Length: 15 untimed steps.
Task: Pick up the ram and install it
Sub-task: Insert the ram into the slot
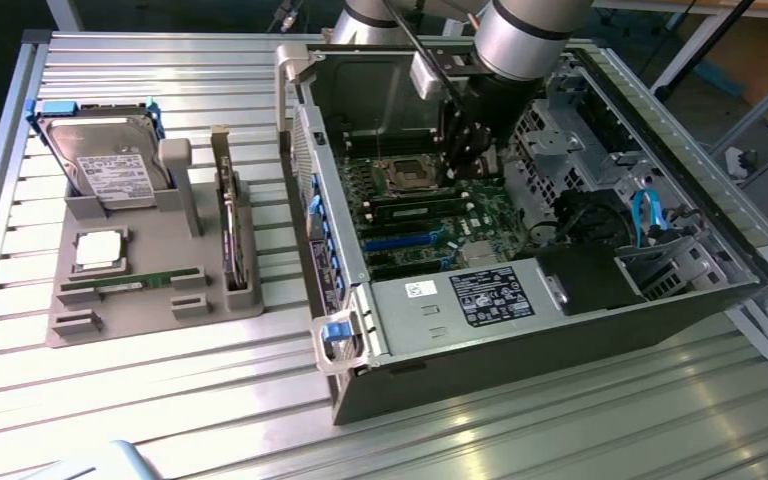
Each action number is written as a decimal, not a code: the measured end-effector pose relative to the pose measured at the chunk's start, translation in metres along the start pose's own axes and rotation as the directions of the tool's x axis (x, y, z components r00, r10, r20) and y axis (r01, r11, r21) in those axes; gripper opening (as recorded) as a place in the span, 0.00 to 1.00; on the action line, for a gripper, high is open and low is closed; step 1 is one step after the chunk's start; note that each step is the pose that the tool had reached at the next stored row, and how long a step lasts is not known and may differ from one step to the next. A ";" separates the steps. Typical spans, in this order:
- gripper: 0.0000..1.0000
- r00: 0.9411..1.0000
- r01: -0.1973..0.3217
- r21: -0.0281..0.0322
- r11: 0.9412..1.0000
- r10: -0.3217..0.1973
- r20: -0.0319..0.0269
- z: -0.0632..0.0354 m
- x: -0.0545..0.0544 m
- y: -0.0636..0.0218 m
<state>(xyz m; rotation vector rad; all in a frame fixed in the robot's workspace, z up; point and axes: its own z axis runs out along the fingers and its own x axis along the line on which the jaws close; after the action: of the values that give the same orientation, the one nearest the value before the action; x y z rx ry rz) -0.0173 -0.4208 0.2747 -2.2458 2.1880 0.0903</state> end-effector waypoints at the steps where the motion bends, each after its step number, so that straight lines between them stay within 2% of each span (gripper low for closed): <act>1: 0.10 1.000 0.000 0.000 1.000 0.000 0.000 0.0000 0.000 0.0000; 4: 0.10 1.000 0.000 0.000 1.000 0.000 0.000 -0.0001 0.000 -0.0004; 6: 0.10 1.000 0.000 0.000 1.000 0.000 0.000 0.0000 0.000 -0.0057; 15: 0.10 1.000 0.000 -0.002 1.000 0.000 0.000 0.0003 0.001 -0.0493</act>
<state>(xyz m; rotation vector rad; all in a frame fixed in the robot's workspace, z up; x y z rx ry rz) 0.0321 -0.4208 0.2725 -2.2468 2.1888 0.0918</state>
